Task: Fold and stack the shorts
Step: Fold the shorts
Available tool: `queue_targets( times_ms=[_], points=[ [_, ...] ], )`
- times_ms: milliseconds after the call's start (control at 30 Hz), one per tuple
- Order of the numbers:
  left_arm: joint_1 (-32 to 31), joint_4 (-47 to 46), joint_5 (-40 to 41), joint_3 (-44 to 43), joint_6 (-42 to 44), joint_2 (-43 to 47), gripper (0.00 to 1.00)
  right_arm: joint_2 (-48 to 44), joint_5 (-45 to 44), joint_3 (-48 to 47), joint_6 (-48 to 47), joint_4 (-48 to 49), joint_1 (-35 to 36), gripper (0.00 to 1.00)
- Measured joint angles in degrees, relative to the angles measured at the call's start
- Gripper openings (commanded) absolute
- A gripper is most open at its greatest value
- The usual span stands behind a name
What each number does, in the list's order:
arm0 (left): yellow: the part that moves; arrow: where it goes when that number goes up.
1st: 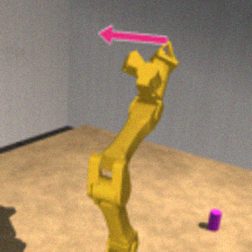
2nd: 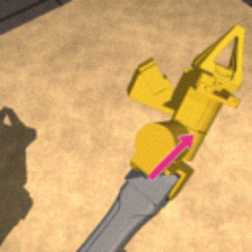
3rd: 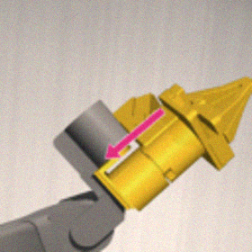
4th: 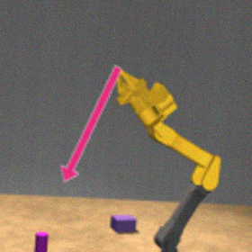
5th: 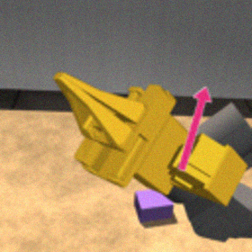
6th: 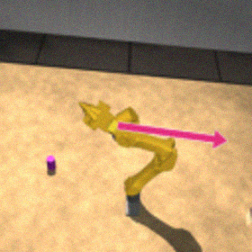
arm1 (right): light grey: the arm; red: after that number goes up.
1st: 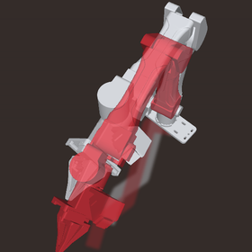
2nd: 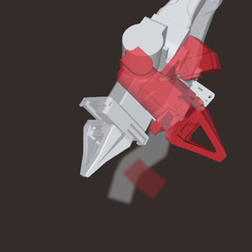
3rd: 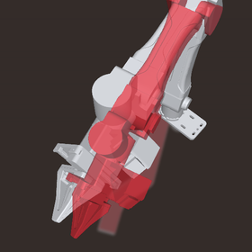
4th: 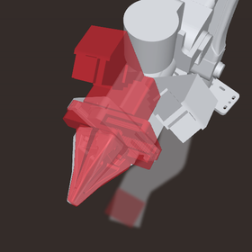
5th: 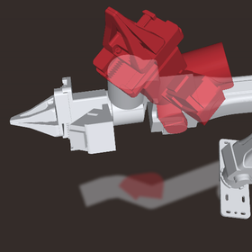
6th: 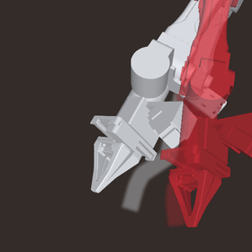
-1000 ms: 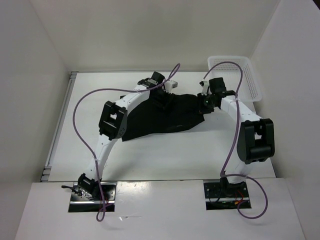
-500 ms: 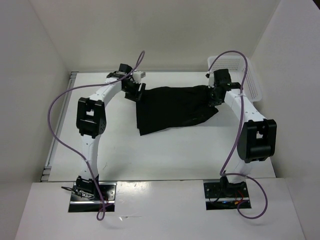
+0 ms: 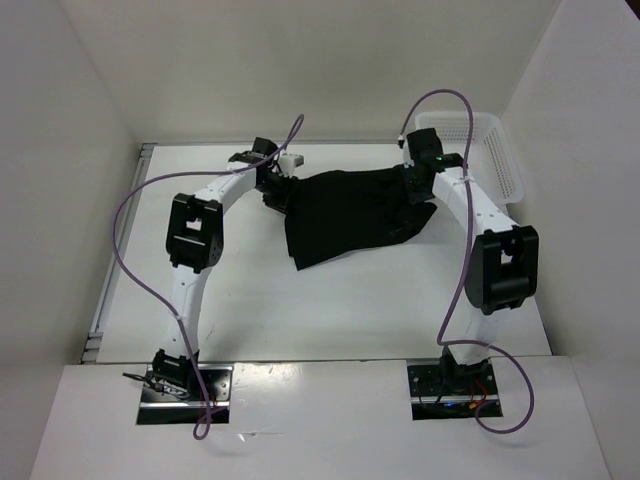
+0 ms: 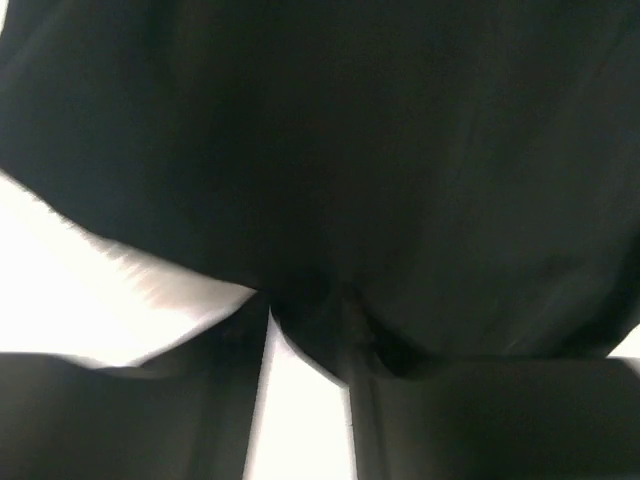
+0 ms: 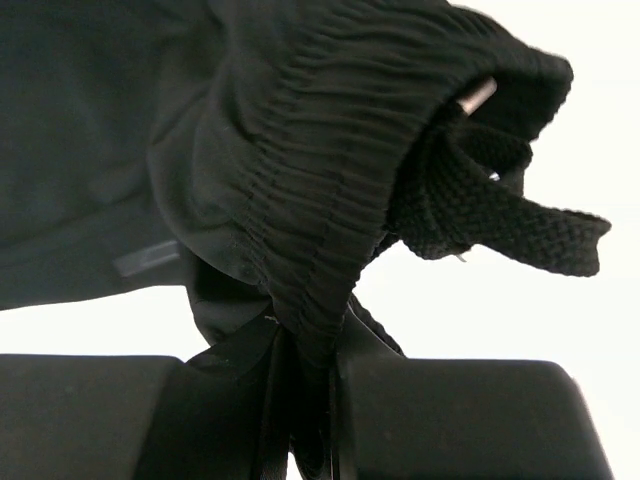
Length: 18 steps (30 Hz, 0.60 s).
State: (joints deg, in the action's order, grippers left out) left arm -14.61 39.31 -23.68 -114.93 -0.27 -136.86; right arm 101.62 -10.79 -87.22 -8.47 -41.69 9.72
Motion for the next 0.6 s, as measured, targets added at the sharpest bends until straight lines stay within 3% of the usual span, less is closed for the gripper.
queue_targets(
  times_ms=[133,300,600],
  points=[
    [-1.0,-0.3,-1.3,-1.8,0.0,-1.9,0.01,1.4,-1.1,-2.4,0.3,-0.3,3.5,0.0],
    [-1.1,0.6,-3.6,-4.7,-0.2,-3.8,0.0,3.9,-2.2,-7.1,1.1,-0.6,8.3,0.0],
    [-1.3,1.0,-4.6,-5.9,-0.2,-4.7,0.0,14.4,-1.2,-22.7,1.8,-1.8,23.7,0.0]
  ],
)
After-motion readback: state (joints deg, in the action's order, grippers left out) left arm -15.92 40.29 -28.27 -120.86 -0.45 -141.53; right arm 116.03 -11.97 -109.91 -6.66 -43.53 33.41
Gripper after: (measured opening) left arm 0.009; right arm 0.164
